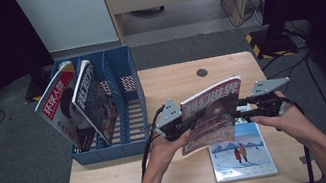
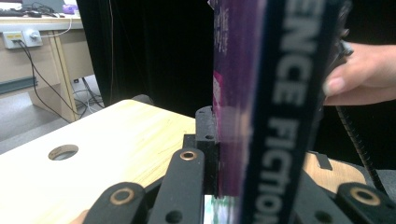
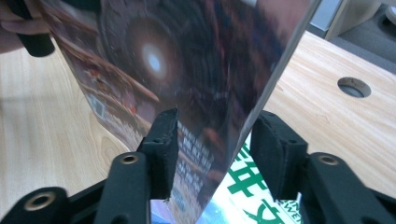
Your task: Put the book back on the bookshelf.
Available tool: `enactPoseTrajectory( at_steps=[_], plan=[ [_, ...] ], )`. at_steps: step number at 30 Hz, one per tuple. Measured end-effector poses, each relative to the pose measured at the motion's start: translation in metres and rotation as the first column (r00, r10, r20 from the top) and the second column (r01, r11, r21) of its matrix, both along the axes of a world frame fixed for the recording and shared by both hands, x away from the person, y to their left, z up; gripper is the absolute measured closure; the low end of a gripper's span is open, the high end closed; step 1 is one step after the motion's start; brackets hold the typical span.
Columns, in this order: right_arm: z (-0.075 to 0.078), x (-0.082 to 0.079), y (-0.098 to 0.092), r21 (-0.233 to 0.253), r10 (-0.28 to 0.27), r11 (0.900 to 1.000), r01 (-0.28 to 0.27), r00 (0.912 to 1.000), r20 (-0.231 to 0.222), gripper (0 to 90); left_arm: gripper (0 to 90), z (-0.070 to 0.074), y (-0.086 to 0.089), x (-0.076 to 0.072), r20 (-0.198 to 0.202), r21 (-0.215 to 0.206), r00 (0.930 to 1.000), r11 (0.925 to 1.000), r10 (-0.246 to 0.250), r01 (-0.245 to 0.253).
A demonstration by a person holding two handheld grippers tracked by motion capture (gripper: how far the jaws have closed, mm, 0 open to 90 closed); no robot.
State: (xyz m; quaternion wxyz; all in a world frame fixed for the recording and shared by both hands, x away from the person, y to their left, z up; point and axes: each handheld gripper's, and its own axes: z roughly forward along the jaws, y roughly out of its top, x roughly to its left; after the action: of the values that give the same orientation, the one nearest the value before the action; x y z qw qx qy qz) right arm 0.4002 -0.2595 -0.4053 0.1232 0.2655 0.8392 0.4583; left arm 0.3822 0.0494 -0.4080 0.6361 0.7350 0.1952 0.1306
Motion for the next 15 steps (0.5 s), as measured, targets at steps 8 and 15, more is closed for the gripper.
enactPoseTrajectory(
  at_steps=[8, 15],
  plan=[
    [-0.012, 0.000, -0.005, -0.007, -0.071, 0.997, 0.071, 0.9974, -0.005, 33.8, 84.0, 0.011, 0.002, 0.001, 0.021, 0.005, 0.9997, 1.0000, 0.008, -0.008],
    [-0.025, 0.000, -0.003, -0.003, -0.111, 0.994, 0.111, 0.9935, -0.025, 27.1, 84.0, 0.020, 0.011, 0.002, 0.030, -0.021, 0.9991, 0.9994, 0.028, -0.028]
  ],
)
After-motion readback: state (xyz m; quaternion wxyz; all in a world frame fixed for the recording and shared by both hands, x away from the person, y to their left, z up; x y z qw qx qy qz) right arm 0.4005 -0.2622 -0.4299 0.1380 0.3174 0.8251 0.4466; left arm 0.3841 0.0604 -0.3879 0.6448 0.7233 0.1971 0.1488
